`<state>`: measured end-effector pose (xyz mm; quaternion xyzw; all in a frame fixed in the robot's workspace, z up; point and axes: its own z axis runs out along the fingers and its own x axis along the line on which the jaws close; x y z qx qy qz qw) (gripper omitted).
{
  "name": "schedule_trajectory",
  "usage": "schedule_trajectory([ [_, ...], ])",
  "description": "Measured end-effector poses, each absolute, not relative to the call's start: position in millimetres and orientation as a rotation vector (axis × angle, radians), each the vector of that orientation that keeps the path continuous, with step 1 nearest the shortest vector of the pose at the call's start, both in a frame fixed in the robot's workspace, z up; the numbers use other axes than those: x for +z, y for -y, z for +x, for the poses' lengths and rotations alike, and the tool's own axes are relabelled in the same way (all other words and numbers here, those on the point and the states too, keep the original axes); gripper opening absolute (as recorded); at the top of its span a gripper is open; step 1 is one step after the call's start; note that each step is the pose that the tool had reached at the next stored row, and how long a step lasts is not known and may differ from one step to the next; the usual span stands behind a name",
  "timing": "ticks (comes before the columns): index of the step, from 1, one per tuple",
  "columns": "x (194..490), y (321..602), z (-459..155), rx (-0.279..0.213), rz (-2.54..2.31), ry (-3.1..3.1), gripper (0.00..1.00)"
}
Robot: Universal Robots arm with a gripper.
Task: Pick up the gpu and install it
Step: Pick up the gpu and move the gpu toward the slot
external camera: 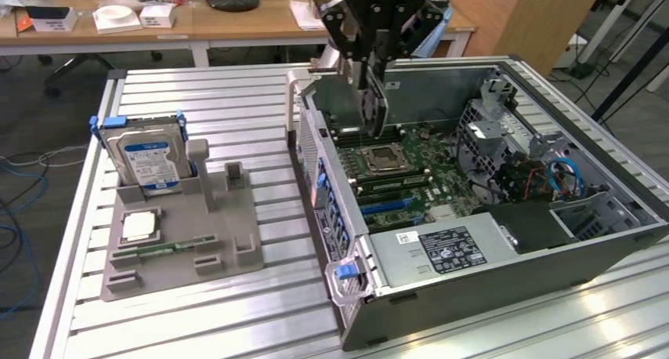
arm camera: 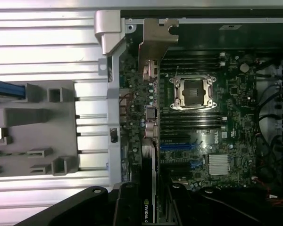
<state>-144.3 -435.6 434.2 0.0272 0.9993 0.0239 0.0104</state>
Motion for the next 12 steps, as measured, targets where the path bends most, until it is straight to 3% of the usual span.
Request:
schedule_trajectory([
  [12, 434.1, 435.6, -91.5, 0.079, 0.081, -3.119, 0.27],
])
